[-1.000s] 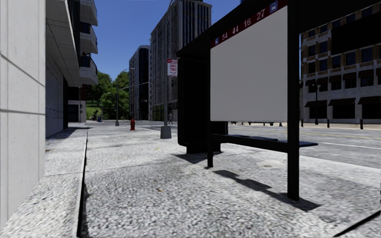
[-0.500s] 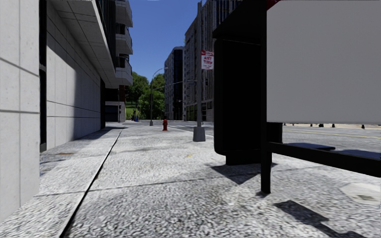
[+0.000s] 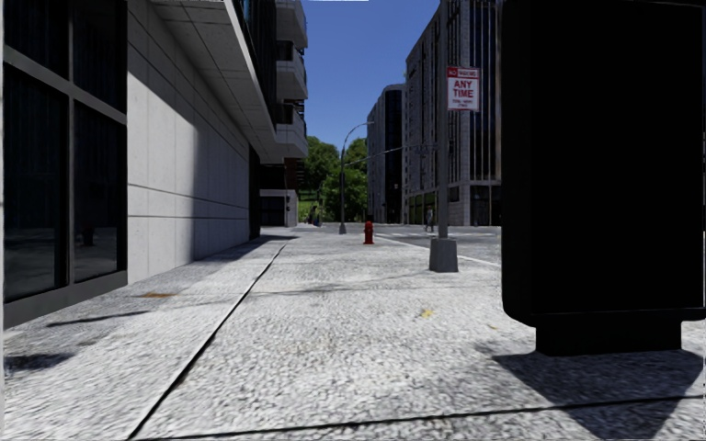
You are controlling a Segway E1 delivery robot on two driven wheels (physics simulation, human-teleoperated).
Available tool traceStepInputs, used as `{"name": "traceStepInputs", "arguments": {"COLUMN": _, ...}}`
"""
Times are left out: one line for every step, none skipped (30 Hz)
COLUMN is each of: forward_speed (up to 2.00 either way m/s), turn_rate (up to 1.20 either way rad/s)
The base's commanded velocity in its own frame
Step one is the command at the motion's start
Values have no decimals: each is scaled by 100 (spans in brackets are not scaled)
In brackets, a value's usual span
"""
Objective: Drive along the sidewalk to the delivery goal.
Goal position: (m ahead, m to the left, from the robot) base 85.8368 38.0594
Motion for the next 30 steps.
{"name": "traceStepInputs", "arguments": {"forward_speed": 200, "turn_rate": 47}}
{"name": "traceStepInputs", "arguments": {"forward_speed": 200, "turn_rate": 47}}
{"name": "traceStepInputs", "arguments": {"forward_speed": 200, "turn_rate": 47}}
{"name": "traceStepInputs", "arguments": {"forward_speed": 200, "turn_rate": 47}}
{"name": "traceStepInputs", "arguments": {"forward_speed": 200, "turn_rate": 47}}
{"name": "traceStepInputs", "arguments": {"forward_speed": 200, "turn_rate": 47}}
{"name": "traceStepInputs", "arguments": {"forward_speed": 200, "turn_rate": 47}}
{"name": "traceStepInputs", "arguments": {"forward_speed": 200, "turn_rate": 47}}
{"name": "traceStepInputs", "arguments": {"forward_speed": 200, "turn_rate": 47}}
{"name": "traceStepInputs", "arguments": {"forward_speed": 200, "turn_rate": 47}}
{"name": "traceStepInputs", "arguments": {"forward_speed": 200, "turn_rate": 44}}
{"name": "traceStepInputs", "arguments": {"forward_speed": 200, "turn_rate": 44}}
{"name": "traceStepInputs", "arguments": {"forward_speed": 200, "turn_rate": 21}}
{"name": "traceStepInputs", "arguments": {"forward_speed": 200, "turn_rate": 0}}
{"name": "traceStepInputs", "arguments": {"forward_speed": 200, "turn_rate": 0}}
{"name": "traceStepInputs", "arguments": {"forward_speed": 200, "turn_rate": 0}}
{"name": "traceStepInputs", "arguments": {"forward_speed": 200, "turn_rate": 0}}
{"name": "traceStepInputs", "arguments": {"forward_speed": 200, "turn_rate": 0}}
{"name": "traceStepInputs", "arguments": {"forward_speed": 200, "turn_rate": 0}}
{"name": "traceStepInputs", "arguments": {"forward_speed": 200, "turn_rate": 0}}
{"name": "traceStepInputs", "arguments": {"forward_speed": 200, "turn_rate": 0}}
{"name": "traceStepInputs", "arguments": {"forward_speed": 200, "turn_rate": 0}}
{"name": "traceStepInputs", "arguments": {"forward_speed": 200, "turn_rate": 0}}
{"name": "traceStepInputs", "arguments": {"forward_speed": 200, "turn_rate": 0}}
{"name": "traceStepInputs", "arguments": {"forward_speed": 200, "turn_rate": 0}}
{"name": "traceStepInputs", "arguments": {"forward_speed": 200, "turn_rate": 0}}
{"name": "traceStepInputs", "arguments": {"forward_speed": 200, "turn_rate": 0}}
{"name": "traceStepInputs", "arguments": {"forward_speed": 200, "turn_rate": 0}}
{"name": "traceStepInputs", "arguments": {"forward_speed": 200, "turn_rate": 0}}
{"name": "traceStepInputs", "arguments": {"forward_speed": 200, "turn_rate": 0}}
